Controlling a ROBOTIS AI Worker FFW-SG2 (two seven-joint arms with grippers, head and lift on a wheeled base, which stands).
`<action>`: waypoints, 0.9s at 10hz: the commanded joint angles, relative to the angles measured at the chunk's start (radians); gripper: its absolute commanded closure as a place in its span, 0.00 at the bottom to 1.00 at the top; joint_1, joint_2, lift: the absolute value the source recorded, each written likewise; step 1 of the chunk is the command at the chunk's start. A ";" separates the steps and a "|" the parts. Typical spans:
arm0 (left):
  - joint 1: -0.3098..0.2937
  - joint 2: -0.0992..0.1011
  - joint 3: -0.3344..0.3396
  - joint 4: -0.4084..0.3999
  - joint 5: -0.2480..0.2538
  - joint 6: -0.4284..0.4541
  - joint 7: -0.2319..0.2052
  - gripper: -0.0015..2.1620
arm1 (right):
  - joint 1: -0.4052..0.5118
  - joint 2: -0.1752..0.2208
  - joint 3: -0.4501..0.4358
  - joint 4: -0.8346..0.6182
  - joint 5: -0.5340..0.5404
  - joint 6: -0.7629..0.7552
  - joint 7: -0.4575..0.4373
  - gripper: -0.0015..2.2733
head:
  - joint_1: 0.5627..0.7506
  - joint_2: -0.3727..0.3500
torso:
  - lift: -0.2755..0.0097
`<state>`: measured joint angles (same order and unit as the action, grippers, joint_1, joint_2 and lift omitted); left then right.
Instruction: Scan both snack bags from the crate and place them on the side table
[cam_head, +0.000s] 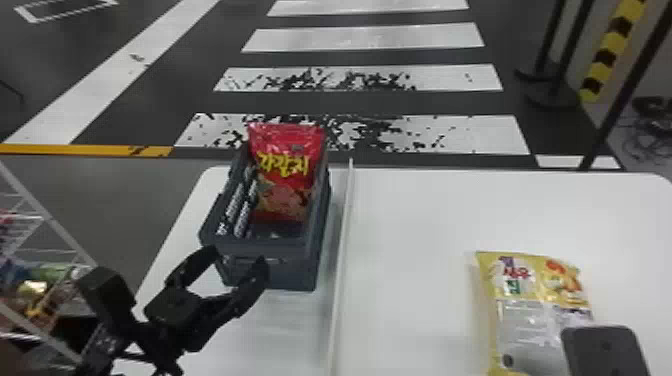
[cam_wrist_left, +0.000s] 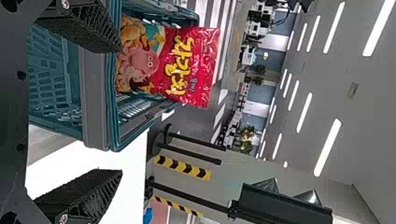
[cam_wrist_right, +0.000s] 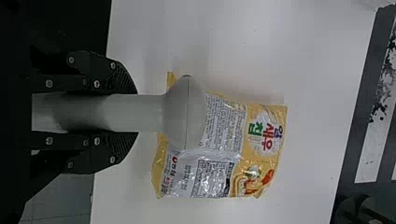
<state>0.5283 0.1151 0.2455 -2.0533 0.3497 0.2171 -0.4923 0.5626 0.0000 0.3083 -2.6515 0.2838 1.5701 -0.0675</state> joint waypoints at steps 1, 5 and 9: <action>0.003 0.001 0.001 -0.002 0.000 0.000 0.000 0.03 | -0.010 0.001 0.000 0.013 0.000 0.002 0.000 0.99 | 0.70 0.69 | 0.63; 0.007 0.005 0.005 -0.002 0.000 0.000 0.000 0.03 | -0.041 0.001 -0.011 0.064 0.000 0.002 0.000 0.99 | 0.70 0.69 | 0.63; 0.009 0.006 0.005 -0.002 0.000 0.000 0.000 0.03 | -0.056 0.001 -0.025 0.084 0.000 0.002 0.002 0.99 | 0.70 0.67 | 0.63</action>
<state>0.5369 0.1208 0.2500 -2.0555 0.3499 0.2172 -0.4924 0.5091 0.0000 0.2851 -2.5714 0.2838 1.5701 -0.0664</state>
